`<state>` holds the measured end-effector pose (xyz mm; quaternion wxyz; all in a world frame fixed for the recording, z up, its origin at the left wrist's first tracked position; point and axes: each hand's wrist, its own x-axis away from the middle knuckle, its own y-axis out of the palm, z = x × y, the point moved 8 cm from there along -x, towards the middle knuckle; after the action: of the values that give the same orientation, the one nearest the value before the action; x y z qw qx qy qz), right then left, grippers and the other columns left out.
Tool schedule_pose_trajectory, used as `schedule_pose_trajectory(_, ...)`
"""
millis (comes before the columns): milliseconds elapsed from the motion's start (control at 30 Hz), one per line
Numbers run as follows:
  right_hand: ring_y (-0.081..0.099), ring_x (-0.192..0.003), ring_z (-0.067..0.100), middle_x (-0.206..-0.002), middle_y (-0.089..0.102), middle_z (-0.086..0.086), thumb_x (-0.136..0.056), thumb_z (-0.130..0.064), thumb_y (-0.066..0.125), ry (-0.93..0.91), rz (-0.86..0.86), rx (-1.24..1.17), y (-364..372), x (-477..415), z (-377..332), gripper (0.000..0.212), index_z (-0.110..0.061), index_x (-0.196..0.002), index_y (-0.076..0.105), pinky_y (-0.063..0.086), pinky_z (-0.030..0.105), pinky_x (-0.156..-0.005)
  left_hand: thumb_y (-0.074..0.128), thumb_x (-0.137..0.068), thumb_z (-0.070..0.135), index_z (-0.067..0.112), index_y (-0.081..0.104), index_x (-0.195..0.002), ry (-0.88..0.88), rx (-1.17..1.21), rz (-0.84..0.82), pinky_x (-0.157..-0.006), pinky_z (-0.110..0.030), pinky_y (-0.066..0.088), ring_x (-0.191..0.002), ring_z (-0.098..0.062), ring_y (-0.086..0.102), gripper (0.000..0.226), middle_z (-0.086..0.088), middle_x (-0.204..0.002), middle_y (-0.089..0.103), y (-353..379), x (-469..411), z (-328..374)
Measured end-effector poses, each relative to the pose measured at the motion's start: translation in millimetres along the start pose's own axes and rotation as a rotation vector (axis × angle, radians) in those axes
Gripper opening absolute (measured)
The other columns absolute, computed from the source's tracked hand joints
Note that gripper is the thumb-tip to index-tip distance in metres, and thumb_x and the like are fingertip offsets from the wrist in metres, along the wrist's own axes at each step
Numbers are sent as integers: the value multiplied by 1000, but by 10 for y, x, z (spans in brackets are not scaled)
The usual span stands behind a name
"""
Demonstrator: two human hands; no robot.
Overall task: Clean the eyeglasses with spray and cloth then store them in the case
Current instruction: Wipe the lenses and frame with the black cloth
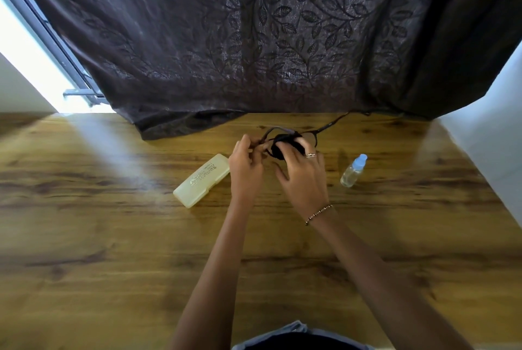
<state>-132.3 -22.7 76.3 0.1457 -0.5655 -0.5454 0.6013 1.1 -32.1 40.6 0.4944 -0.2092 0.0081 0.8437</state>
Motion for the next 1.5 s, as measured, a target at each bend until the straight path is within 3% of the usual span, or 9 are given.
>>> schedule_pose_trajectory(133,53,-104,24,-92,71,-1,-75,-11,74,3,82,-64,-46,44,0,21,-11,-95,67,48,39,-79,51,-92,-3,14,57,-92,3,-22,12,-68,-11,46,-85,-3,63,18,-8,-95,66,4,41,-26)
schedule_pose_trajectory(333,51,-120,23,-114,68,-1,-88,-23,64,-30,16,55,-35,12,-52,29,-13,-115,65,45,38,-84,52,-92,-4,10,59,-94,49,-18,8,-68,-10,46,-83,-4,63,16,-8,-92,66,-10,32,27)
schedule_pose_trajectory(500,54,-104,24,-95,71,-1,-76,-11,74,-40,101,-19,-98,40,-73,17,-11,-93,69,49,38,-79,53,-92,-3,11,59,-93,43,-57,35,-71,-13,47,-84,-7,63,15,-7,-92,67,-31,29,21)
schedule_pose_trajectory(700,49,-122,24,-118,66,-2,-85,-18,65,-53,2,52,-59,15,-80,34,-13,-118,64,43,41,-86,55,-92,0,14,60,-92,48,-18,48,-69,-14,48,-82,-10,63,14,-5,-90,67,-63,5,44)
schedule_pose_trajectory(833,54,-107,26,-96,69,-1,-73,-12,77,-2,41,-23,-76,16,-51,24,-13,-95,67,47,42,-81,55,-91,-1,15,62,-92,54,-69,59,-69,-14,48,-81,-5,62,18,-2,-89,66,-76,31,38)
schedule_pose_trajectory(1033,56,-114,25,-107,70,0,-76,-11,73,-58,39,-6,-109,-12,-80,35,-12,-111,68,47,44,-85,54,-91,-1,11,63,-93,24,-33,55,-71,-12,48,-83,-6,63,15,-5,-91,68,-53,23,30)
schedule_pose_trajectory(1267,62,-92,28,-79,69,1,-72,-4,76,-86,204,-16,-229,-19,-95,12,-9,-80,69,50,43,-73,58,-91,3,13,66,-97,44,-37,59,-71,-23,53,-83,-8,62,14,1,-90,67,-31,23,114)
schedule_pose_trajectory(1400,55,-93,21,-78,68,-1,-74,-6,74,-139,278,-27,-295,3,-40,8,-10,-76,67,48,39,-73,54,-96,19,22,67,-114,103,-18,-26,-71,-29,53,-82,-12,63,22,17,-90,66,-85,-7,157)
schedule_pose_trajectory(1500,52,-97,18,-83,68,-2,-75,-9,73,-206,299,-13,-311,48,-48,7,-12,-77,68,45,35,-77,39,-95,51,22,69,-114,-160,148,-113,-77,-34,55,-81,-13,66,46,3,-88,71,-91,-115,17)
